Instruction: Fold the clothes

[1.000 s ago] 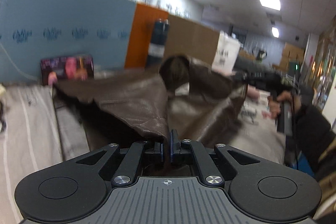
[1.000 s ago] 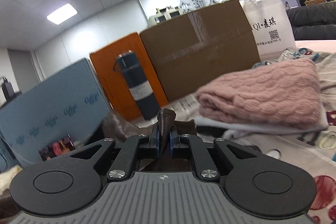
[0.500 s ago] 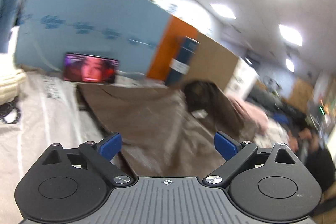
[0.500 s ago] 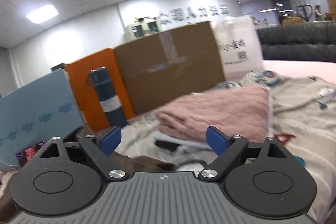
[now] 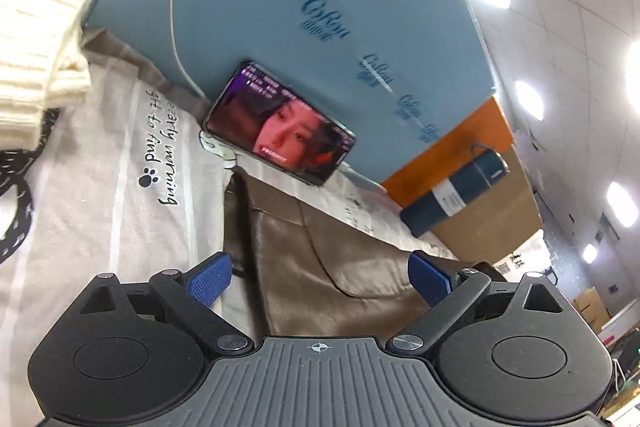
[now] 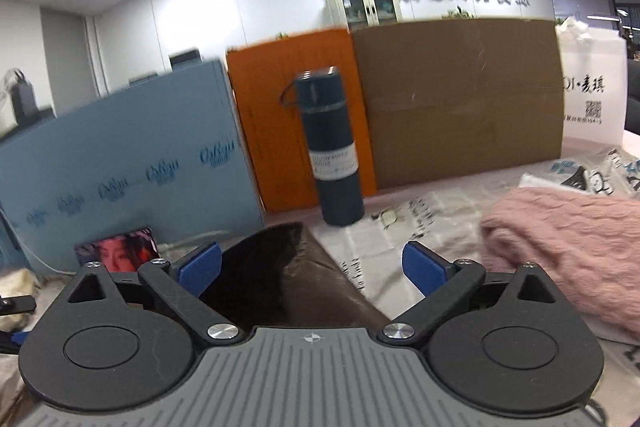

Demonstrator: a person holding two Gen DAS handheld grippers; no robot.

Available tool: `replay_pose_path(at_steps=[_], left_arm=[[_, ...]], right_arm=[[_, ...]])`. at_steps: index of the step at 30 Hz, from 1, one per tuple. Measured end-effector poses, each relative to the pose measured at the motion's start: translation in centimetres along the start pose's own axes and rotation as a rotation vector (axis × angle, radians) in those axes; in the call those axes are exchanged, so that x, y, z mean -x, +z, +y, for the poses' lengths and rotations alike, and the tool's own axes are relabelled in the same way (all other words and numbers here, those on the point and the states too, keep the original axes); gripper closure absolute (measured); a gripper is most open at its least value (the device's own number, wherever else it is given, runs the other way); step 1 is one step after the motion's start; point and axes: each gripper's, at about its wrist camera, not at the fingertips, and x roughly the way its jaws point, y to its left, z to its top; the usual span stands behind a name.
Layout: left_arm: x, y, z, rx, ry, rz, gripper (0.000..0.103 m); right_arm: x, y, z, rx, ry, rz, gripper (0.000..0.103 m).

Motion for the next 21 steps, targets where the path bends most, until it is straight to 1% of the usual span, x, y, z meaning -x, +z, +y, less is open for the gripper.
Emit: replay_pose_path(at_steps=[1, 2, 5, 6, 7, 8, 10, 12, 13, 14, 15, 17, 18, 20, 21], left_arm=[[-0.2, -0.1, 0.2, 0.011, -0.021, 0.003, 0.007], [-0.2, -0.2, 0.3, 0.018, -0.064, 0.006, 0.007], [-0.3, -0.5, 0.2, 0.019, -0.21, 0.022, 0.006], [-0.5, -0.6, 0.1, 0.006, -0.238, 0.035, 0.006], [-0.8, -0.6, -0.1, -0.01, -0.252, 0.046, 0.006], [-1.1, -0.6, -0.2, -0.027, -0.25, 0.057, 0.007], [-1.6, -0.9, -0.5, -0.058, -0.204, 0.063, 0.008], [-2.1, -1.3, -1.0, -0.118, -0.149, 0.056, 0.027], [-2.2, -1.5, -1.5, -0.16, -0.12, 0.054, 0.048], [-2.3, -1.6, -1.9, -0.195, -0.097, 0.048, 0.065], [-2.2, -1.9, -2.2, -0.219, -0.079, 0.04, 0.071], [-2.1, -2.3, -2.5, -0.245, -0.06, 0.029, 0.091], [-2.0, -2.3, -2.5, -0.247, -0.061, 0.021, 0.095], [-1.3, -2.6, -2.6, -0.245, -0.089, -0.003, 0.098], [-0.8, -2.7, -2.7, -0.245, -0.109, -0.019, 0.098]], right_arm=[[-0.9, 0.2, 0.7, 0.017, 0.001, 0.016, 0.005], [-1.9, 0.4, 1.5, 0.034, 0.002, 0.032, 0.005], [-4.2, 0.1, 1.9, 0.064, -0.047, 0.061, 0.006], [-4.9, 0.0, 1.9, 0.061, -0.059, 0.077, 0.006], [-5.4, -0.1, 1.8, 0.054, -0.069, 0.09, 0.006], [-5.9, -0.2, 1.6, 0.047, -0.079, 0.102, 0.007], [-6.5, -0.6, 1.3, 0.036, -0.109, 0.114, 0.009], [-6.7, -0.8, 0.9, 0.021, -0.122, 0.122, 0.015], [-6.7, -0.9, 0.6, 0.012, -0.127, 0.125, 0.022], [-6.7, -0.9, 0.5, 0.004, -0.134, 0.125, 0.032], [-6.6, -0.9, 0.3, -0.003, -0.143, 0.123, 0.038], [-6.4, -0.8, 0.0, -0.02, -0.148, 0.117, 0.058], [-6.2, -0.8, -0.2, -0.027, -0.141, 0.116, 0.063], [-5.8, -0.8, -0.6, -0.036, -0.122, 0.113, 0.082], [-5.4, -0.7, -0.8, -0.036, -0.117, 0.105, 0.085]])
